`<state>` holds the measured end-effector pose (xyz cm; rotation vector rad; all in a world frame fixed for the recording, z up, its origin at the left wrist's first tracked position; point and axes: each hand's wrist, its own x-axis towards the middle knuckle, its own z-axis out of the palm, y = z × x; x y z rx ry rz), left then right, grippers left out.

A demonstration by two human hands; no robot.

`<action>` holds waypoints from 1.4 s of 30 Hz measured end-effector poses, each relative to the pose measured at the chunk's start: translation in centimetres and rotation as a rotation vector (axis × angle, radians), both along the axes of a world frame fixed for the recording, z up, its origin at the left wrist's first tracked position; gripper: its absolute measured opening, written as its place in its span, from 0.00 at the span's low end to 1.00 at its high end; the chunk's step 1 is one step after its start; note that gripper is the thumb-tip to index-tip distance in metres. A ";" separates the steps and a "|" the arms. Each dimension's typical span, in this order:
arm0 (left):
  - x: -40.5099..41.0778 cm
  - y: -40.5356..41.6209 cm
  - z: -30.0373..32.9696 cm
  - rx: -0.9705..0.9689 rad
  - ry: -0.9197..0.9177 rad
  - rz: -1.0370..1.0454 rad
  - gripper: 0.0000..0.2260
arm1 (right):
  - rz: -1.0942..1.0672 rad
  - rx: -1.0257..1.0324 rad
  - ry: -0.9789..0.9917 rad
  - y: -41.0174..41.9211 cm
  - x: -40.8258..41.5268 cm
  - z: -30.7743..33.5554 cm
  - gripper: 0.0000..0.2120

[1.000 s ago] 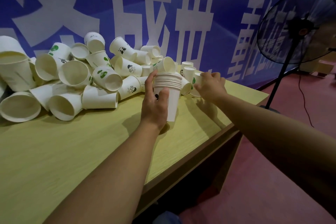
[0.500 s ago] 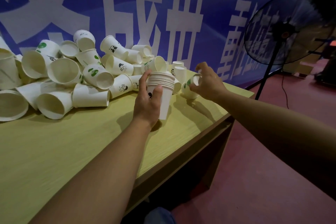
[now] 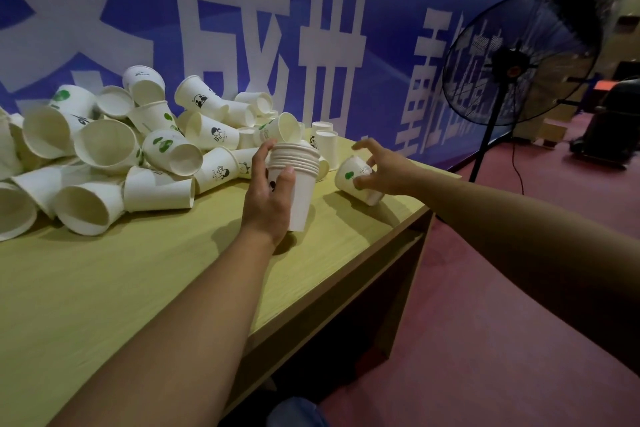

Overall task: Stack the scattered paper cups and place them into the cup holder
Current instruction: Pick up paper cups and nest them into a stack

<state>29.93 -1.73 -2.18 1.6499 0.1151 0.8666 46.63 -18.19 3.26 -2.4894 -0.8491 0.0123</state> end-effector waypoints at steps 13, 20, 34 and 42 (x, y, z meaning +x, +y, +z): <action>-0.3 -0.5 0.0 0.118 0.061 -0.075 0.28 | 0.262 0.885 0.167 4.7 -5.3 2.0 0.29; 0.3 0.1 -0.2 0.010 0.072 0.081 0.29 | 0.236 0.750 0.070 5.9 -6.6 -3.0 0.22; 1.5 1.0 -0.5 -0.020 0.045 0.183 0.28 | -0.170 0.322 -0.160 8.4 4.2 -2.2 0.22; 2.3 1.6 -1.1 -0.051 0.046 0.196 0.23 | -0.168 0.075 -0.208 8.9 6.4 -1.6 0.23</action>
